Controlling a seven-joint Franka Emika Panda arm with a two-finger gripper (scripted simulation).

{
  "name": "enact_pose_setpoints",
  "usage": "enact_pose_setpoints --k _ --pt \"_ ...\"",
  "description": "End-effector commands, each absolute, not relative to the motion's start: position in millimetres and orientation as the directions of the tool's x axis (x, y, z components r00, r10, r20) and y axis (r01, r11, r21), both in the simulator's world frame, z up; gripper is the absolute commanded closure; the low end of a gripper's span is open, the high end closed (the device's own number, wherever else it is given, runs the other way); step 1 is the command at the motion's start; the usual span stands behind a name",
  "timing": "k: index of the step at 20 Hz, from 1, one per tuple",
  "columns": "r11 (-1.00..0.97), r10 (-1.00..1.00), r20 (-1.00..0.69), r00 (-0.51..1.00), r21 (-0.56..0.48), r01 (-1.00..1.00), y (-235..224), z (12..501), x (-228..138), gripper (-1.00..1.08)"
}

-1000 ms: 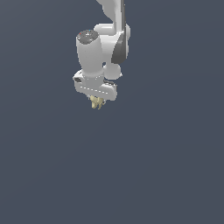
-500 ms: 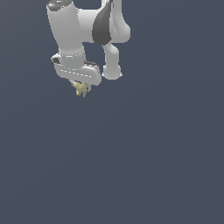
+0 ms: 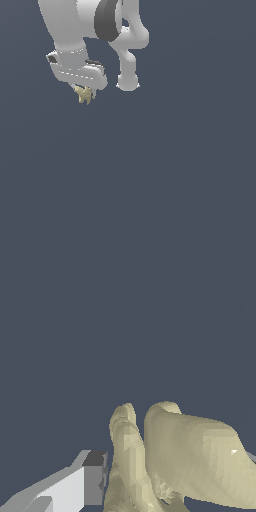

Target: Pick up the object and move it to a goal position.

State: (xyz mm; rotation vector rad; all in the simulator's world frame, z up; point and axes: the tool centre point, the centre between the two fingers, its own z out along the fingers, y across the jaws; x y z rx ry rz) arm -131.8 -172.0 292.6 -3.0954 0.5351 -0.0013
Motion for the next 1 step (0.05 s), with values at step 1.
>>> enact_pose_setpoints --k 1 --pt "-0.942 -0.335 0.0 0.942 0.0 -0.335 -172.6 293.2 -131.3 1.08"
